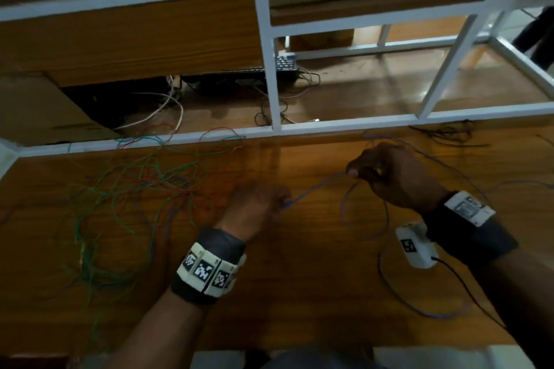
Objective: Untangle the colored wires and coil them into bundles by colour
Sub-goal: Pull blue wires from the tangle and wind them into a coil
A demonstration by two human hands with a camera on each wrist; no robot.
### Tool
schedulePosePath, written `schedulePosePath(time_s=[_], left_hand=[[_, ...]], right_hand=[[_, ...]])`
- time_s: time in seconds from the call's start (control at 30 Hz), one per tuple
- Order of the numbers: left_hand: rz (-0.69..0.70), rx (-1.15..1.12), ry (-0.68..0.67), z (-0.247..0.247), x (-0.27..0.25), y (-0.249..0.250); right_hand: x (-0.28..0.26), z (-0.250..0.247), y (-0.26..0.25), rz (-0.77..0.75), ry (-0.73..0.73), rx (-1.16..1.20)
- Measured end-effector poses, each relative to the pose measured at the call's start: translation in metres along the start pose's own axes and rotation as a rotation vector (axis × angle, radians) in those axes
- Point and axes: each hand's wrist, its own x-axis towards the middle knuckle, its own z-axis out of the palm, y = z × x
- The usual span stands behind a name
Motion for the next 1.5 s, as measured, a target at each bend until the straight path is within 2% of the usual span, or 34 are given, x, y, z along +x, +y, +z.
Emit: schedulePosePath(time_s=[0.07,0.17,0.27,0.37,0.4,0.47,0.53,0.6,0.67,0.77,0.83,0.9,0.93,1.03,1.1,1.13,1.2,1.3,1.4,1.5], left_hand=[[-0.07,-0.255,-0.075,0.007,-0.002,0.014],[-0.13,-0.562,-0.056,0.019,-0.005,0.036],[-0.207,-0.811,-0.107,0.038,-0.002,0.058],[-0.342,-1.024,-0.037,0.06,0.0,0.076],[-0.386,-1.108,-0.002,0.067,0.0,0.079],[-0.409,-1.19,0.015,0.075,-0.001,0.087],[-0.356,-1.189,-0.023,0.077,-0.002,0.098],[-0.311,-1.227,-0.055,0.082,-0.004,0.103],[-0.304,-1.226,-0.078,0.085,-0.006,0.096],[-0.257,-1.105,-0.096,0.08,-0.014,0.077],[-0.174,-1.005,-0.008,0.073,-0.021,0.063],[-0.125,-0.883,0.171,0.06,-0.029,0.047],[-0.053,-0.816,0.245,0.054,-0.033,0.039],[0.31,-0.492,0.392,0.036,-0.036,0.027],[0.481,-0.302,0.335,0.03,-0.031,0.03],[0.516,-0.269,0.27,0.031,-0.028,0.031],[0.504,-0.38,0.154,0.038,-0.026,0.027],[0.331,-0.778,0.074,0.042,-0.032,0.023],[0.264,-0.835,0.191,0.049,-0.031,0.033],[0.103,-0.88,0.294,0.057,-0.017,0.047]], right_hand=[[-0.014,-0.013,0.019,-0.014,-0.029,-0.029],[-0.024,-0.018,0.042,0.04,-0.063,-0.098],[-0.036,-0.005,0.053,0.172,0.11,-0.163],[-0.053,0.012,0.05,0.285,0.361,0.03],[-0.059,0.014,0.047,0.337,0.376,0.098],[-0.072,0.023,0.032,0.452,0.289,0.362],[-0.086,0.036,0.005,0.503,0.174,0.607],[-0.098,0.055,-0.023,0.548,0.078,0.726],[-0.103,0.067,-0.045,0.623,0.107,0.834],[-0.105,0.076,-0.064,0.712,0.195,0.956],[-0.104,0.081,-0.075,0.691,0.251,0.955],[-0.101,0.086,-0.086,0.675,0.331,0.92],[-0.101,0.086,-0.094,0.67,0.363,0.921],[-0.102,0.084,-0.119,0.618,0.365,0.926],[-0.105,0.082,-0.134,0.591,0.301,0.86],[-0.106,0.081,-0.14,0.587,0.287,0.842],[-0.109,0.075,-0.147,0.603,0.284,0.885],[-0.112,0.062,-0.144,0.603,0.249,0.976],[-0.117,0.055,-0.138,0.612,0.134,1.071],[-0.129,0.046,-0.126,0.618,0.004,1.223]])
